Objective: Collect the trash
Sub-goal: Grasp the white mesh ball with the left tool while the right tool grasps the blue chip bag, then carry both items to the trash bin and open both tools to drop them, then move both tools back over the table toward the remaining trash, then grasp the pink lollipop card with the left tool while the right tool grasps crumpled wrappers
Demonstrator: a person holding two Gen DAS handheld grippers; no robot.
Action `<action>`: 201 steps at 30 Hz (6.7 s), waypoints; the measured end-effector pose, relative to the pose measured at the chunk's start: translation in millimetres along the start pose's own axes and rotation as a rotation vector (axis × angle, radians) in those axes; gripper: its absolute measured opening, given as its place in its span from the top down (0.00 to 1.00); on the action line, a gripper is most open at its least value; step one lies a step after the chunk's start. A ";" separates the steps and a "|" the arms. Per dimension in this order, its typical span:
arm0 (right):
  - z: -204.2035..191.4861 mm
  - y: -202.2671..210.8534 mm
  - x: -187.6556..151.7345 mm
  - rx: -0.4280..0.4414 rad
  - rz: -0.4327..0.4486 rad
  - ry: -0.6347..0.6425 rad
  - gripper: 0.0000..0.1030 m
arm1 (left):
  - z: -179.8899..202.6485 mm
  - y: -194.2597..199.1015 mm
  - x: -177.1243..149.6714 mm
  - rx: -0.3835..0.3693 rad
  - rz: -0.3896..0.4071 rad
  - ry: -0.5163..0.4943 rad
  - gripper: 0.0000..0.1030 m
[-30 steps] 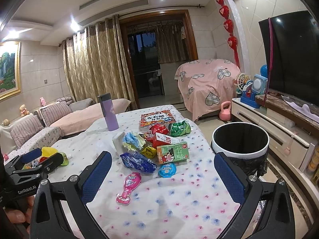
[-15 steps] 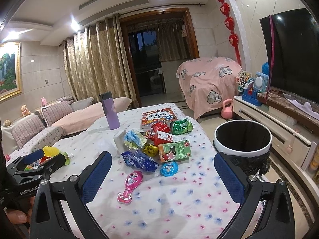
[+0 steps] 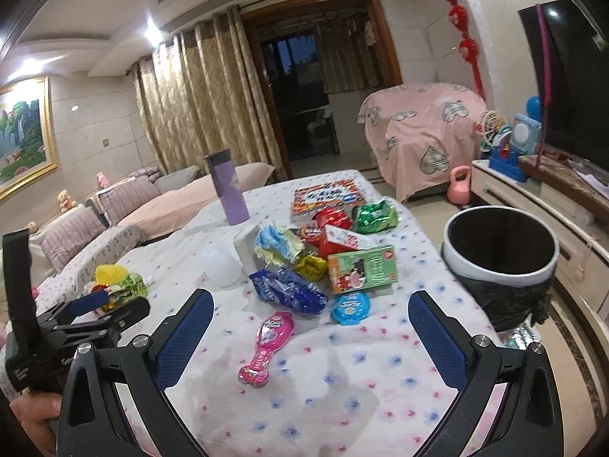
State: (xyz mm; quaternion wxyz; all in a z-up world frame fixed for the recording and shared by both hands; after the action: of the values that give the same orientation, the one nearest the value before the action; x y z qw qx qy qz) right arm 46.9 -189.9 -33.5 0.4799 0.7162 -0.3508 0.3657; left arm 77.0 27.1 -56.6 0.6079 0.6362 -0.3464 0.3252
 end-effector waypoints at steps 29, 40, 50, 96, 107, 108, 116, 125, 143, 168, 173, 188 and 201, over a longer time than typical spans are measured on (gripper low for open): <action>-15.7 -151.0 -15.0 0.046 -0.340 0.109 0.45 | -33.1 -175.1 37.7 -0.034 -0.224 0.017 0.18; -13.1 -127.8 -14.3 0.109 -0.315 0.082 0.76 | -21.3 -132.7 30.2 -0.146 -0.204 0.038 0.75; 11.6 -79.5 -1.5 0.112 -0.235 0.002 0.77 | 25.7 -79.0 33.1 -0.270 -0.156 -0.026 0.75; 260.4 -43.6 77.9 -0.230 -0.067 -0.261 0.76 | 321.3 -137.5 109.6 -0.603 -0.186 -0.345 0.74; 289.8 -65.9 82.5 -0.251 -0.107 -0.283 0.73 | 345.3 -167.8 114.4 -0.584 -0.203 -0.392 0.36; 291.9 -68.4 81.8 -0.250 -0.115 -0.287 0.72 | 345.6 -168.8 115.3 -0.579 -0.201 -0.394 0.27; 295.0 -62.3 80.1 -0.221 -0.103 -0.333 0.45 | 327.5 -159.0 123.0 -0.561 -0.188 -0.368 0.19; 257.6 -36.6 80.1 -0.183 -0.046 -0.329 0.16 | 261.4 -113.7 137.8 -0.540 -0.122 -0.243 0.12; 148.2 -31.0 16.2 -0.061 -0.127 -0.300 0.07 | 95.9 -60.1 52.4 -0.388 -0.141 -0.045 0.10; 29.9 -65.7 -32.0 0.124 -0.282 -0.160 0.38 | 36.1 -66.1 -26.4 -0.326 -0.265 0.014 0.10; 27.4 -88.2 -42.1 0.150 -0.335 -0.170 0.68 | 49.3 -72.4 -28.6 -0.345 -0.286 -0.010 0.10; 78.7 -39.3 -17.7 0.103 -0.214 -0.253 0.82 | 110.1 -111.3 -27.2 -0.246 -0.310 -0.197 0.46; 109.5 -31.0 -4.2 0.069 -0.168 -0.289 0.82 | 105.0 -95.4 0.9 -0.359 -0.269 -0.116 0.60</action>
State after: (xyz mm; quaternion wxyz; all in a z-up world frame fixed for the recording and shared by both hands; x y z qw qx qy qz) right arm 91.8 -283.5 -80.2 0.4282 0.8043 -0.3424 0.2293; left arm 156.5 -75.8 -113.3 0.7284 0.5757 -0.3451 0.1374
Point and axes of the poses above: each gripper's, at about its wrist camera, not at the fingertips, and y roughly against the way its jaws point, z to its right, x to its top, the point moved 3 cm from there along -y, roughly the way its jaws point, and after that the axes turned 6 degrees about -y, right-handed, at the moved point
